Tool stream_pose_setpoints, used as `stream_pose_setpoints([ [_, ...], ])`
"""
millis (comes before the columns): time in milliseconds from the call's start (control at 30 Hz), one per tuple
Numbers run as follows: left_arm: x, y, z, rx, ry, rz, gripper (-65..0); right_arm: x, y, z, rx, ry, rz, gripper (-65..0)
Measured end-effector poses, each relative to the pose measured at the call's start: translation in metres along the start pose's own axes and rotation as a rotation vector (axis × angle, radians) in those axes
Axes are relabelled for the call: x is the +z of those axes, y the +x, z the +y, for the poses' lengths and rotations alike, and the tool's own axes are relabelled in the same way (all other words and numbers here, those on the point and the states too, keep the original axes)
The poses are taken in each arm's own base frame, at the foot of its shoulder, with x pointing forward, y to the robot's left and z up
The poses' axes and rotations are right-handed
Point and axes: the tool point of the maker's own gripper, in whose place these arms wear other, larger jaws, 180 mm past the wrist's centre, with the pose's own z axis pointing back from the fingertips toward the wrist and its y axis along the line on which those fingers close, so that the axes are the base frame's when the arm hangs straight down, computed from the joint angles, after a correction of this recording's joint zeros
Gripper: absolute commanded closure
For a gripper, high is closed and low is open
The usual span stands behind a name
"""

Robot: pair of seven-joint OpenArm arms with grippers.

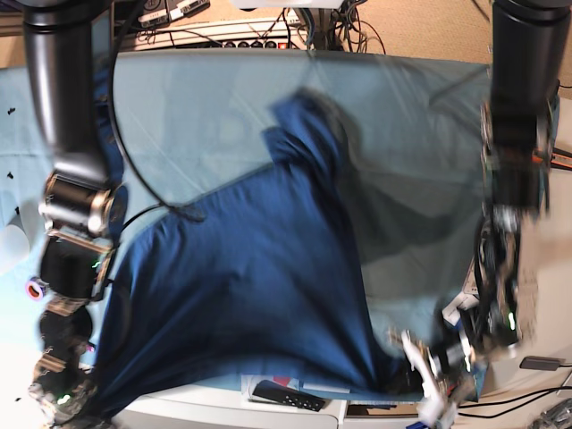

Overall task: Layout the t-shirt on the table in an organized manner, then fold the t-shirt properly
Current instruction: 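Lift the shirt with both grippers and swing it across the table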

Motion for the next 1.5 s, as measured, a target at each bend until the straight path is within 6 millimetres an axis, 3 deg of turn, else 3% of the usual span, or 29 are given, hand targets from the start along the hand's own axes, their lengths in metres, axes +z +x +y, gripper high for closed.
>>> stream_pose_setpoints([
  [100,-0.005,0.043,0.018,0.016,0.012,-0.053,0.0,0.003,0.012,-0.01,-0.009,-0.013,-0.006,0.0],
  [233,-0.003,0.114,0.022,-0.033,-0.003,-0.148,0.0,0.004,0.011,-0.015,-0.009,-0.021,0.002,0.0],
  [367,0.011,0.179,0.023,-0.085,0.003,-0.236,0.0,0.005,0.015,-0.017,-0.013,-0.024,-0.006,0.0],
  [433,0.019,0.202,0.019,-0.087,-0.016,-0.267,0.0,0.008,0.027,-0.019,-0.019,-0.026,-0.017,0.0],
  [500,0.021,0.205,0.014,-0.067,-0.043,-0.27,0.0,0.017,0.045,-0.02,-0.027,-0.024,-0.041,0.0],
  [600,0.012,0.175,0.013,-0.039,-0.06,-0.151,0.0,0.034,0.069,-0.023,-0.046,-0.022,-0.074,0.0],
  [667,0.01,0.155,0.01,-0.012,-0.083,-0.061,0.0,0.043,0.07,-0.022,-0.04,-0.013,-0.048,0.0],
  [833,0.015,0.148,-0.009,0.028,-0.194,-0.026,0.0,0.055,0.058,-0.011,0.031,0.049,0.008,0.0],
  [900,0.015,0.121,-0.009,0.063,-0.226,0.001,0.0,0.05,0.036,-0.009,0.052,0.052,0.045,0.0],
  [1000,0.018,0.046,0.003,0.141,-0.205,0.147,0.0,0.038,-0.021,-0.005,0.1,0.06,0.164,0.0],
  [1067,0.024,0.011,0.007,0.177,-0.206,0.206,0.0,0.033,-0.057,-0.003,0.13,0.071,0.239,0.0],
  [1233,0.036,-0.028,0.003,0.257,-0.243,0.229,0.0,0.03,-0.116,-0.011,0.172,0.064,0.352,0.0],
  [1400,0.054,-0.101,-0.012,0.349,-0.289,0.348,0.0,0.037,-0.175,-0.026,0.195,0.066,0.465,0.0],
  [1500,0.062,-0.119,-0.024,0.387,-0.341,0.344,0.0,0.049,-0.192,-0.028,0.206,0.09,0.45,0.0],
])
